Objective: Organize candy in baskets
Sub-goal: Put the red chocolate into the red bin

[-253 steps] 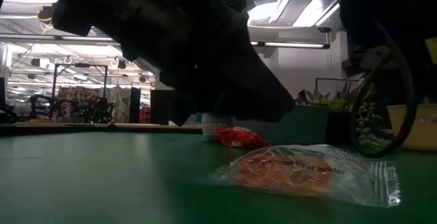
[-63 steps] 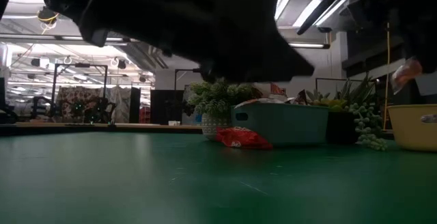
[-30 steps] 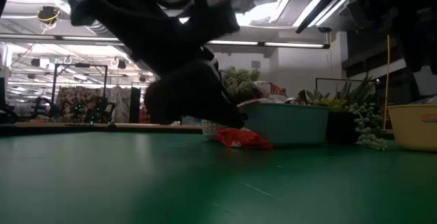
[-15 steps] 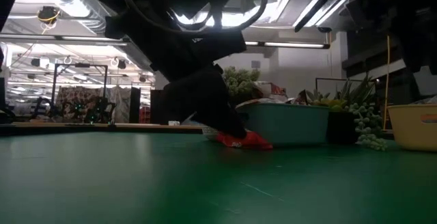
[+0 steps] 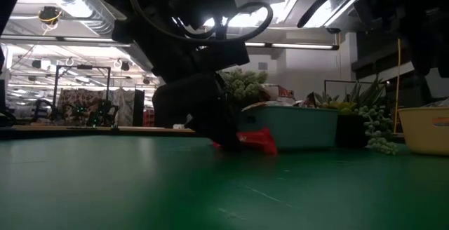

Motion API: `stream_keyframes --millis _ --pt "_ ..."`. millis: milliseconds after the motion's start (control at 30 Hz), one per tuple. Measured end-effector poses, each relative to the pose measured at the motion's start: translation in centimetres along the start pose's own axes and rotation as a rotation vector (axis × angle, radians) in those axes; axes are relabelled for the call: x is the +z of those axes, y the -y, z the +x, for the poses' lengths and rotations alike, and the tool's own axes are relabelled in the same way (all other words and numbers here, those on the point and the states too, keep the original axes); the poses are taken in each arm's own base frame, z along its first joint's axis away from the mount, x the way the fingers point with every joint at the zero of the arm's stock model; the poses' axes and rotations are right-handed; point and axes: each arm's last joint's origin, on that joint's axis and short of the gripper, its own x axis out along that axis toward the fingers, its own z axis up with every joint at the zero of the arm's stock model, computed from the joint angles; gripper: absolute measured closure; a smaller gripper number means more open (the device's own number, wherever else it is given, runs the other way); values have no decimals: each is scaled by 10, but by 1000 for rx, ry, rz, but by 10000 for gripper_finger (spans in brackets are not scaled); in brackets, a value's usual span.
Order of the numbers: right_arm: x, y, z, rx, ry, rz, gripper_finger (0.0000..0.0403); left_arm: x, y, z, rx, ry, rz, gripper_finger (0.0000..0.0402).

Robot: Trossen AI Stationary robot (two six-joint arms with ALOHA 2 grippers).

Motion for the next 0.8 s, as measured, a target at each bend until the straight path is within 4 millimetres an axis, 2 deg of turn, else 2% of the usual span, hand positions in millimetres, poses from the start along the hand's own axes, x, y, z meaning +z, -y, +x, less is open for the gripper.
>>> stream_keyframes --millis 267,400,600,800 --pt "0 0 0 1 0 0 224 -1 7 -2 -11 0 2 305" --pt "0 0 0 1 0 0 224 1 12 -4 -28 0 -88 326" --pt "0 0 0 1 0 0 224 21 29 -16 -233 -54 -176 336" --pt "0 0 0 2 1 0 224 52 43 -51 -400 -264 -175 337"
